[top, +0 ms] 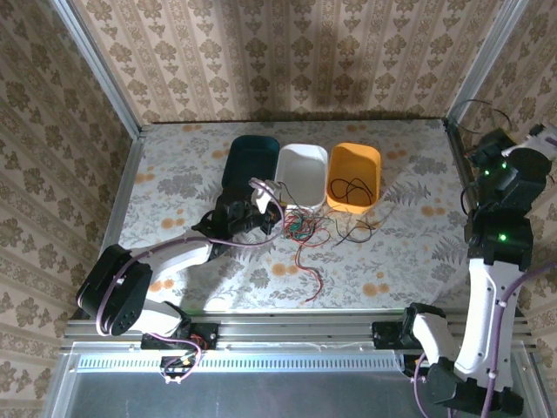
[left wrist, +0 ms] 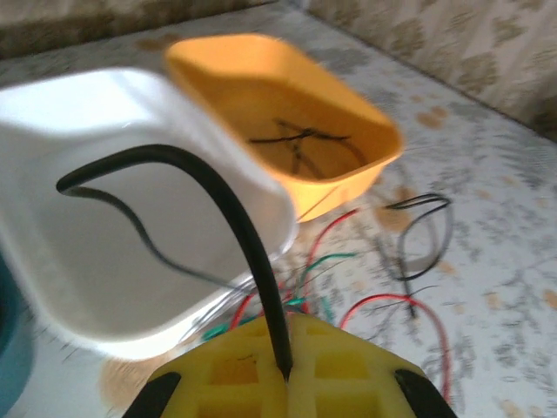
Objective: Untangle the cables
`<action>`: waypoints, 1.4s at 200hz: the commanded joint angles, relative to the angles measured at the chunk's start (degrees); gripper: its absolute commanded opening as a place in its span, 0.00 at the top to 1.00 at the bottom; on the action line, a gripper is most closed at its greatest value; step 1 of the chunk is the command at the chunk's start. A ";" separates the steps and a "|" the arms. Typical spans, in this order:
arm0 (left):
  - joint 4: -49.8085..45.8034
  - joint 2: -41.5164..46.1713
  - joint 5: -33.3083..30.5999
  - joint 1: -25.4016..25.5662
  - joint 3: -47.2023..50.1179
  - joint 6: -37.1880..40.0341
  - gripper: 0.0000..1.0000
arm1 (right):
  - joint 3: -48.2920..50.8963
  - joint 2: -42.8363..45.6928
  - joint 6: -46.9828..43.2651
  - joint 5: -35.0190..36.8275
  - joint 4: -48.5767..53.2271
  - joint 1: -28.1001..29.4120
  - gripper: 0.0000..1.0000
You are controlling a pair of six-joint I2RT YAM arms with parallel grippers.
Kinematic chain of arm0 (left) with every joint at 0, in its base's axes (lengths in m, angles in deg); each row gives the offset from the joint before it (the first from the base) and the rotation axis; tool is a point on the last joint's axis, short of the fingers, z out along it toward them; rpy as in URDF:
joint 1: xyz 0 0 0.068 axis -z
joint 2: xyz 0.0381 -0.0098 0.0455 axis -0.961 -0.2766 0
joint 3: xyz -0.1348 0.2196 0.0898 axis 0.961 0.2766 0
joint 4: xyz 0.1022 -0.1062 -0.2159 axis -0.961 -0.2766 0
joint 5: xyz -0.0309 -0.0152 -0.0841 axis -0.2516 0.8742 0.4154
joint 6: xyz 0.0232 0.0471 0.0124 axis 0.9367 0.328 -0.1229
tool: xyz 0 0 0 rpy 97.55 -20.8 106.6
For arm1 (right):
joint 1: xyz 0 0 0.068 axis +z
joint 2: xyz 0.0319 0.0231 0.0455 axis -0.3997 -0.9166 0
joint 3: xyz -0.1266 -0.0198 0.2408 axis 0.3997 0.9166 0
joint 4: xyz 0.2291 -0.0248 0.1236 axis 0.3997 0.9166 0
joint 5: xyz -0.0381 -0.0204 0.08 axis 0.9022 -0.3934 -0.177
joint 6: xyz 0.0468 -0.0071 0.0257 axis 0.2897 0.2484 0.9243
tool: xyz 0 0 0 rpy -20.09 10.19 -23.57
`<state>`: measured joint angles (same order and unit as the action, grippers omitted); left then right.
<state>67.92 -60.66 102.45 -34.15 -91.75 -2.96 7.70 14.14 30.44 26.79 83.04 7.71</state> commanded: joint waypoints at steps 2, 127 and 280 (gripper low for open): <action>3.95 -0.52 9.74 1.61 -1.86 4.42 1.00 | -1.84 -4.04 -3.94 -8.03 -2.19 5.77 1.00; -5.18 -3.42 2.46 2.06 -6.55 1.70 1.00 | 0.87 -27.68 -6.01 -2.99 -8.21 21.53 1.00; -6.67 -4.99 2.47 2.65 -7.51 2.54 1.00 | -1.36 -44.11 8.35 16.25 8.69 27.64 1.00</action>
<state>62.48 -65.55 104.91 -32.21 -98.51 -1.13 8.91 -24.41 30.46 34.79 83.30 32.86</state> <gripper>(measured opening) 0.065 0.058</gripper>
